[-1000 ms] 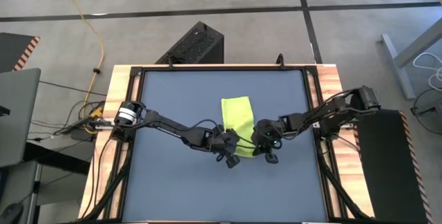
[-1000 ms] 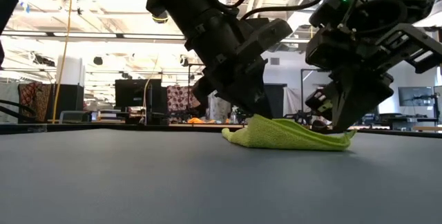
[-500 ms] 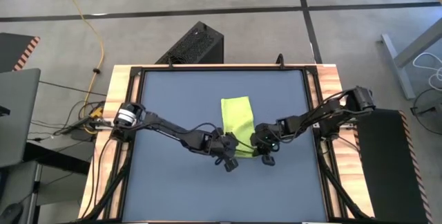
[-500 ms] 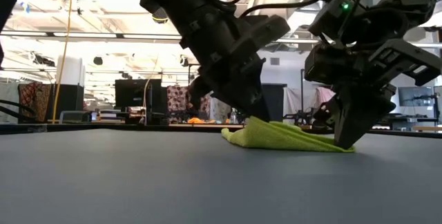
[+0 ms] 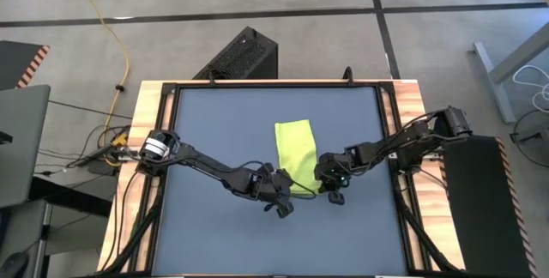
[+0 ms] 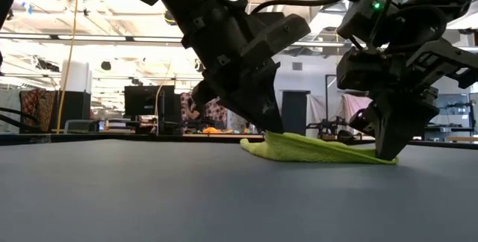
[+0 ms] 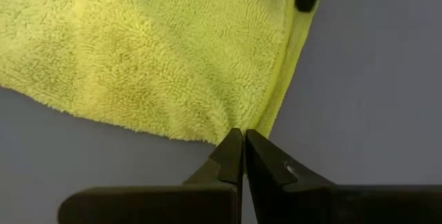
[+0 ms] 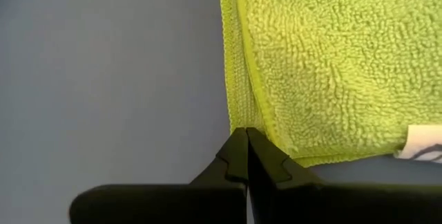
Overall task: Roll towel into tight, uniform cylinder
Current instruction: Roll the green towel
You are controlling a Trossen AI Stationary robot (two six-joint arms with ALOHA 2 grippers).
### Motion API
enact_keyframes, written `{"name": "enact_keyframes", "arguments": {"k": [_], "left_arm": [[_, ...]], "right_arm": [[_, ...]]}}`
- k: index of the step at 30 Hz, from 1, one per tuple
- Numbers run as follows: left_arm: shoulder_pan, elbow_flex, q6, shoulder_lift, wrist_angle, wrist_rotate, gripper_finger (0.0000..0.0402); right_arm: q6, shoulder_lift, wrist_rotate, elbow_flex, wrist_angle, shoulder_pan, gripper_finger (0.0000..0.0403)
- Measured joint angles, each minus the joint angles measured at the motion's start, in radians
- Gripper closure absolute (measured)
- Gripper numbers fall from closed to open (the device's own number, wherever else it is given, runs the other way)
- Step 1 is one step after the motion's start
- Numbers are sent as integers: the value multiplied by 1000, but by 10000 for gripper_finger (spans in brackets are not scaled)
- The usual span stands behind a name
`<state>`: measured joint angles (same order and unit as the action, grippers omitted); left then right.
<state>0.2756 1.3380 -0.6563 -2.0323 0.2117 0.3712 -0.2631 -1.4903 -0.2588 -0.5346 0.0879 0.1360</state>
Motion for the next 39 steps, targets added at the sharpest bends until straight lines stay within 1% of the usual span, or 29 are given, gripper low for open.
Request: {"name": "enact_keyframes", "arguments": {"k": [5,7,9,11,13,18,23,31,36,39], "left_arm": [[0,0,-23,-11,-23,0,401],[8,-2,-39,-21,-52,-23,401],[15,0,-67,-48,-118,-39,401],[19,-2,-95,-65,-120,-58,401],[17,-1,-115,-83,-159,-88,401],[10,-1,-119,-81,-149,-107,401],[8,-1,-127,-82,-140,-128,401],[8,-1,-133,-82,-144,-131,401],[6,-1,-117,-82,-147,-131,401],[2,-1,-116,-82,-156,-141,401]], "right_arm": [[-17,0,-12,0,9,-12,385],[-19,5,-24,2,16,-23,385],[-19,10,-34,2,18,-34,385],[-17,26,-34,5,25,-43,385],[-13,45,-34,5,45,-52,385],[10,85,-26,6,97,-73,384],[35,149,-16,7,128,-81,371],[130,175,2,6,96,-79,363],[245,175,1,5,20,-79,362],[317,173,-9,4,10,-73,363]]}}
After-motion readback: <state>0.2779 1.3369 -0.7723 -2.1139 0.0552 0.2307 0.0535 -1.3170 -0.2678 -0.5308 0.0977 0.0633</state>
